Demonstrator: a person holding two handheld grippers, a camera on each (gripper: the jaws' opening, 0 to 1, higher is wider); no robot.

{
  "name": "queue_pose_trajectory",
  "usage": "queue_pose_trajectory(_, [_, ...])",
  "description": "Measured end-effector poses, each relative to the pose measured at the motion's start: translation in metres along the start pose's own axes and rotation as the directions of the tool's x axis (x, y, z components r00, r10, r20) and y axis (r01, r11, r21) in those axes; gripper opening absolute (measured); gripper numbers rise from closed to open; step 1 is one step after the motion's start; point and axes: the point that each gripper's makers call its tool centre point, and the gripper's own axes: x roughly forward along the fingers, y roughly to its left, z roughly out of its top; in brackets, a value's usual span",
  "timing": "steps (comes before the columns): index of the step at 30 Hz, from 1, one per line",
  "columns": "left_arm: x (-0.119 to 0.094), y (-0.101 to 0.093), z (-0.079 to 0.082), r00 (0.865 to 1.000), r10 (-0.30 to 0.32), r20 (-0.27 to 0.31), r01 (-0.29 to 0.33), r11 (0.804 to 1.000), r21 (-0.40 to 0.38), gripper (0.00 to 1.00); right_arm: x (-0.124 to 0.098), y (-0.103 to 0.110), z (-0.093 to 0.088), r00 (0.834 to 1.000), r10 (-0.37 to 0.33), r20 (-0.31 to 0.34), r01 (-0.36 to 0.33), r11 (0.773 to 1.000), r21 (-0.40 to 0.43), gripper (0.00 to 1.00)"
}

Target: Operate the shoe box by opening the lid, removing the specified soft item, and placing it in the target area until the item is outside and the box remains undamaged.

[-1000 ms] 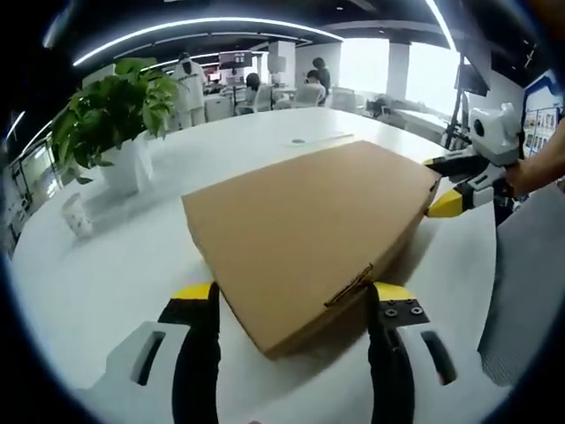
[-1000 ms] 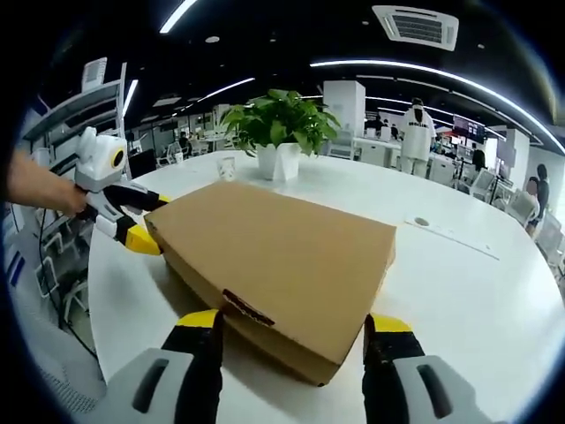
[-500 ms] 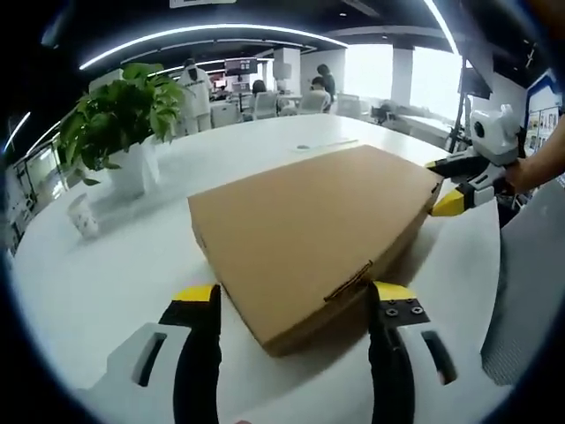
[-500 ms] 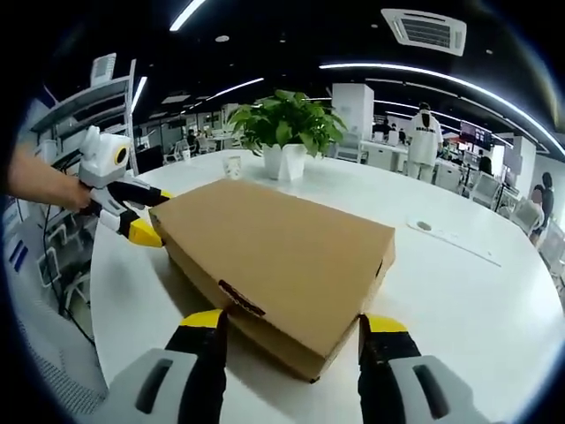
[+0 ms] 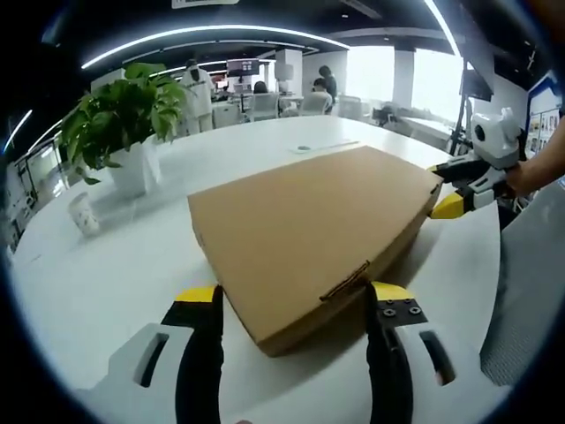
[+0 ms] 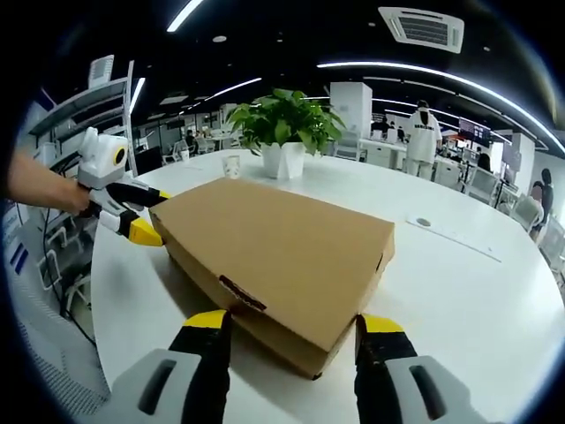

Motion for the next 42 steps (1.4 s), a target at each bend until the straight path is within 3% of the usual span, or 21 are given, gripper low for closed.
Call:
queue_pose_trajectory(18, [-0.004, -0.002, 0.006, 1.0, -0.008, -0.011, 0.008, 1.0, -0.023, 0.65, -0.005, 0.001, 0.007, 1.0, 0.011, 0.005, -0.011, 1.0, 0.026, 0.54])
queue_pose_trajectory(28, [-0.008, -0.003, 0.011, 1.0, -0.004, -0.023, 0.004, 1.0, 0.0, 0.65, -0.009, 0.003, 0.013, 1.0, 0.019, 0.004, -0.02, 0.998, 0.055, 0.55])
queue_pose_trajectory(42, [-0.016, -0.003, 0.021, 1.0, -0.007, -0.006, 0.007, 1.0, -0.001, 0.66, -0.018, 0.003, 0.026, 0.999, 0.029, 0.016, -0.03, 0.998, 0.052, 0.56])
